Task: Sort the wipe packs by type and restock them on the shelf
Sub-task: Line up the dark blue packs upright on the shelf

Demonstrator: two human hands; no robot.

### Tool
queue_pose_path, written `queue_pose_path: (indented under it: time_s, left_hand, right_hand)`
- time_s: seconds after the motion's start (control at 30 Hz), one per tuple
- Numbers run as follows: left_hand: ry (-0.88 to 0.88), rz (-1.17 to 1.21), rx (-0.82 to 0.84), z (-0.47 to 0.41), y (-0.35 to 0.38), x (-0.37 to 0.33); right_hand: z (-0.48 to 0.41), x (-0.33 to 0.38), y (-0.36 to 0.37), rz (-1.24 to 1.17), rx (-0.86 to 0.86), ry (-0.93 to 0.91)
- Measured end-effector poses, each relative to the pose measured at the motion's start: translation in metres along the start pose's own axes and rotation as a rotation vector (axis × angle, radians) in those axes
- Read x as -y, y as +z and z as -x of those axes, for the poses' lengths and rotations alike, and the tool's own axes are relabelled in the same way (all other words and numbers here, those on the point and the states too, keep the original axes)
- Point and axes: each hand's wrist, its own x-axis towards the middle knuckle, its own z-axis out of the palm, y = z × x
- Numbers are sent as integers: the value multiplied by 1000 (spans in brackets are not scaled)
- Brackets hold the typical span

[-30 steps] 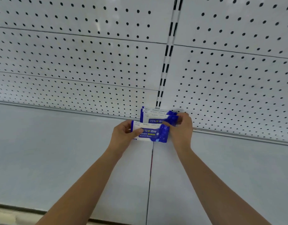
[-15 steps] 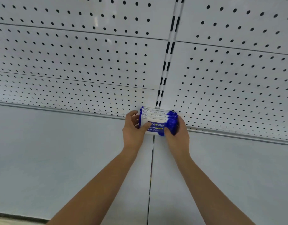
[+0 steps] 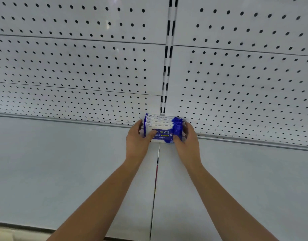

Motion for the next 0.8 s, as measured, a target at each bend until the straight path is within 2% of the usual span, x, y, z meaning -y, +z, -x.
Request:
queue_pose_path:
  time_s: [0.13,0.27,0.4,0.47,0.67,0.8]
  left_hand:
    - [-19,-59,-42,14,-2,-6]
    - [-32,-8,-47,48,1,-18]
    - [34,-50,-48,84,5,-28]
    - [-3,-33,-70,102,7,-31]
    - [-34,-42,36,161,18,-40]
    - [48,-64,104,206,28,-46]
  right_hand:
    - [11,-1,-24,-20,27,68]
    - [28,1,-49,-64,124,74]
    - [45,-1,-73,-56,225,40]
    - [54,-1,-86,-71,233,47]
    - [98,2,-124,-89,231,36]
    - [139,3,-158,-69,187,8]
